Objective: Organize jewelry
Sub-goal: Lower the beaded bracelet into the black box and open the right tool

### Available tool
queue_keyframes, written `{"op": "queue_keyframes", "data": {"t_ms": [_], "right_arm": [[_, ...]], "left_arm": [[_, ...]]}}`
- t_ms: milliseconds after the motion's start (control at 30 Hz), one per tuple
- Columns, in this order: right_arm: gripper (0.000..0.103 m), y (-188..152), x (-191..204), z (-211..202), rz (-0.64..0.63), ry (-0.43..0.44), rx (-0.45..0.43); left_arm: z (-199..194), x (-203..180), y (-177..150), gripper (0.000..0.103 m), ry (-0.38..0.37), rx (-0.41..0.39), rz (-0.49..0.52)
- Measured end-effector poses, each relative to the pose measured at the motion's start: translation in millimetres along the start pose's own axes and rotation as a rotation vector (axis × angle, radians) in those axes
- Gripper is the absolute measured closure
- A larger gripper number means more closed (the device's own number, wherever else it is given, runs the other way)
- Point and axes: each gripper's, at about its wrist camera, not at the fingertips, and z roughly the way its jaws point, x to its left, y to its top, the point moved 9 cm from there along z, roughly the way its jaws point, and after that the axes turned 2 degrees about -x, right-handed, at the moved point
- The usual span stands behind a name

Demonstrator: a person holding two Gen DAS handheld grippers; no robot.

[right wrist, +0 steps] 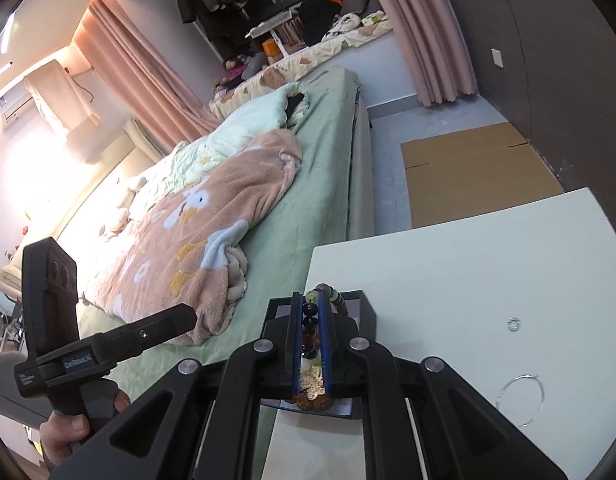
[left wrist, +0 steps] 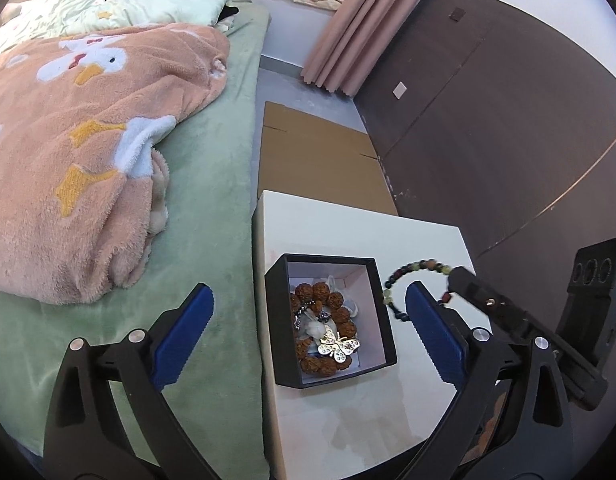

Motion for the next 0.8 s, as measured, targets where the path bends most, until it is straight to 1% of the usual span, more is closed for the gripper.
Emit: {"op": "queue_keyframes", "data": {"t_ms": [67,100,133,167,200,233,300,400,433,500,600,733,800], "right_arm": [[0.095,-4,4,11,-0.021,-0.011,0.023],[0.092,-7,5,16,-0.024,-0.024,0.036],[0.091,-11,5,22,-0.021,-0.051,0.057],[0.091,-14,5,27,-0.018,-0.049,0.075],[0.087,-17,7,30,-0.012,-0.038,0.09],[0.077,-19,7,31,-0.007,-0.035,0.094],[0.065,-20,6,28,-0.003,-0.039,0.079],[0.063,-17,0,15,0.018,-0.025,0.059],[0.058,-16,-4,9,0.024,-0.026,0.05],[0.052,-15,-12,0,0.037,-0.039,0.036],[0.052,-14,-29,-13,0.067,-0.056,0.027],[0.047,-13,-54,-33,0.106,-0.103,0.022],[0.047,-13,-67,-39,0.121,-0.123,0.019]], "left_arm": [[-1,2,1,0.007,-0.001,-0.002,-0.002],[-1,2,1,0.007,-0.003,-0.003,-0.003],[-1,3,1,0.007,-0.005,-0.003,-0.004],[-1,3,1,0.007,-0.006,-0.003,-0.004],[-1,3,1,0.007,-0.009,-0.003,-0.005],[-1,3,1,0.007,-0.01,-0.002,-0.006],[-2,3,1,0.007,-0.013,-0.002,-0.006],[-3,0,1,0.007,-0.019,-0.002,-0.001],[-3,-2,1,0.007,-0.023,-0.001,0.0],[-3,-8,1,0.007,-0.03,-0.003,0.005],[1,-18,-1,0.007,-0.038,0.0,0.022],[6,-37,-3,0.007,-0.053,0.007,0.05],[9,-45,-5,0.007,-0.057,0.01,0.062]]}}
